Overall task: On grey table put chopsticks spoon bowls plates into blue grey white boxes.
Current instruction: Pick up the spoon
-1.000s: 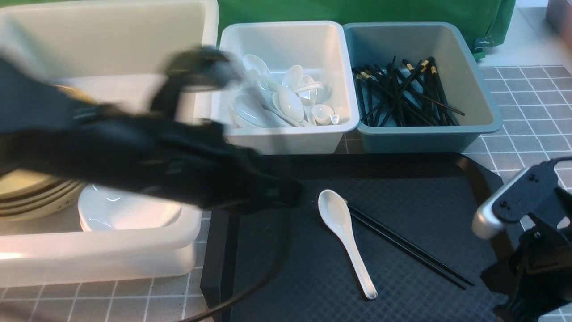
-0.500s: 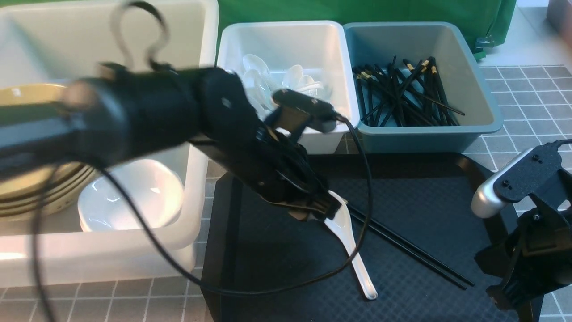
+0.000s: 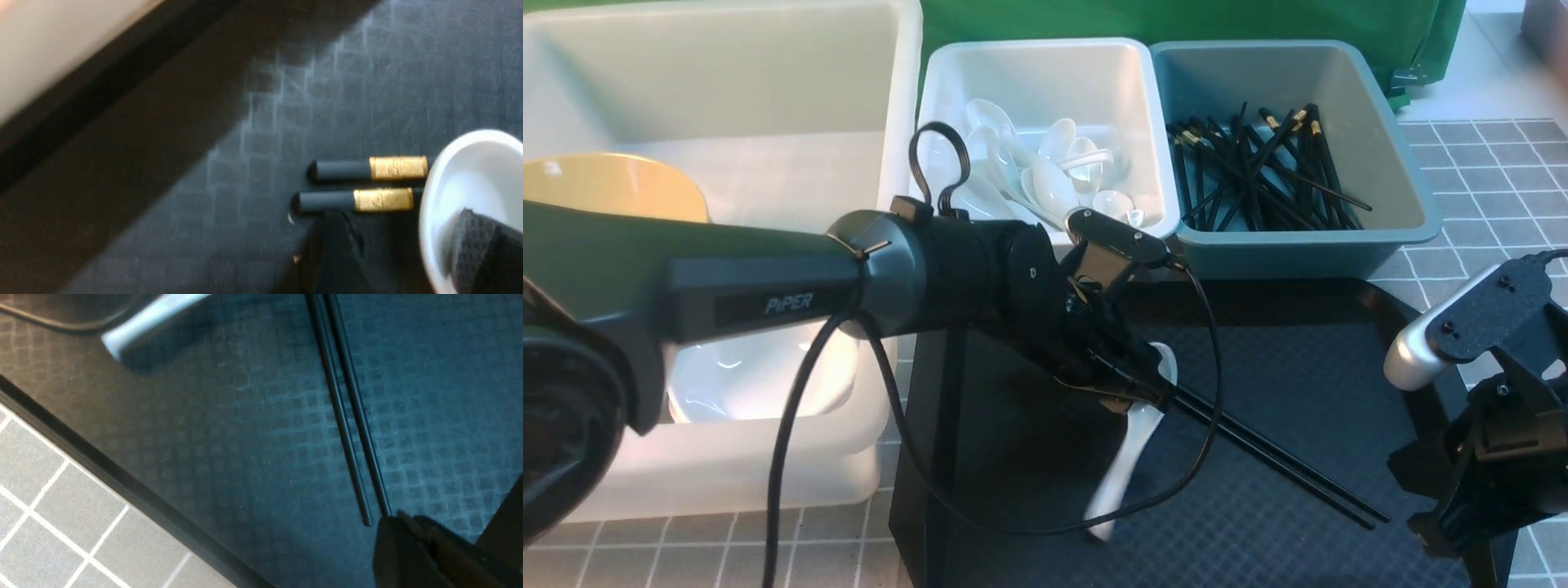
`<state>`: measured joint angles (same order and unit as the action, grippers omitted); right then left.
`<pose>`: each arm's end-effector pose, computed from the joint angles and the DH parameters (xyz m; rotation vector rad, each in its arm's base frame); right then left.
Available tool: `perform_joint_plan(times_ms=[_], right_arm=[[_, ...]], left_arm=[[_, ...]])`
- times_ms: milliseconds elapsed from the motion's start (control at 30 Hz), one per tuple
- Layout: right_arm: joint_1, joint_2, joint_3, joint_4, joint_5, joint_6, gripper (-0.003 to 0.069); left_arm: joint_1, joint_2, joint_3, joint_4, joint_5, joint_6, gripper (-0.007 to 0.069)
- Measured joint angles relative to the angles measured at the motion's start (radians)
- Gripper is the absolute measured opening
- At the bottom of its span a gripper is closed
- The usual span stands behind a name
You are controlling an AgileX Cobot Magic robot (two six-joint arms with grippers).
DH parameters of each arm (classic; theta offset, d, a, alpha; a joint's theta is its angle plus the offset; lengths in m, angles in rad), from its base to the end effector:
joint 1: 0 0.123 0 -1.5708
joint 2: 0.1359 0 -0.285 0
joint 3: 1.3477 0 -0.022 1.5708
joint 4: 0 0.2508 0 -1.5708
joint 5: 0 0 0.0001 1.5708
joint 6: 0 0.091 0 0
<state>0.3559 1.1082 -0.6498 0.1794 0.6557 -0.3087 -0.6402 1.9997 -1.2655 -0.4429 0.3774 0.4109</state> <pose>0.1817 0.0781 0.2454 -0.7081 2.4966 0.2106 0.3243 -0.2595 0.1549 0.8732 2.4560 -0.4427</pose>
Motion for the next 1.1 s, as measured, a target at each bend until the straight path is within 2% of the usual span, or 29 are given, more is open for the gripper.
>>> perform_joint_plan(times_ms=[33, 67, 167, 300, 767, 900, 1100], right_arm=[[0.0, 0.0, 0.0, 0.0, -0.001, 0.0, 0.0045], [0.0, 0.0, 0.0, 0.0, -0.008, 0.0, 0.0045], [0.0, 0.0, 0.0, 0.0, -0.016, 0.0, 0.0045], [0.0, 0.0, 0.0, 0.0, -0.016, 0.0, 0.0045], [0.0, -0.02, 0.0, -0.012, 0.039, 0.001, 0.0057], [0.0, -0.083, 0.0, -0.088, 0.088, 0.08, 0.0058], [0.0, -0.182, 0.045, -0.116, 0.03, 0.126, 0.0062]], left_arm=[[0.0, 0.0, 0.0, 0.0, 0.0, 0.0, 0.0255], [0.0, 0.002, 0.0, -0.002, -0.002, 0.0, 0.0191], [0.0, 0.003, -0.001, -0.016, -0.001, 0.0, 0.0069], [0.0, -0.004, -0.001, -0.037, 0.027, 0.0, -0.0003], [0.0, -0.222, 0.001, -0.048, 0.303, 0.009, -0.0011], [-0.013, -0.265, 0.002, -0.054, 0.428, 0.059, -0.0011], [-0.034, -0.272, 0.003, -0.019, 0.445, 0.07, -0.0009]])
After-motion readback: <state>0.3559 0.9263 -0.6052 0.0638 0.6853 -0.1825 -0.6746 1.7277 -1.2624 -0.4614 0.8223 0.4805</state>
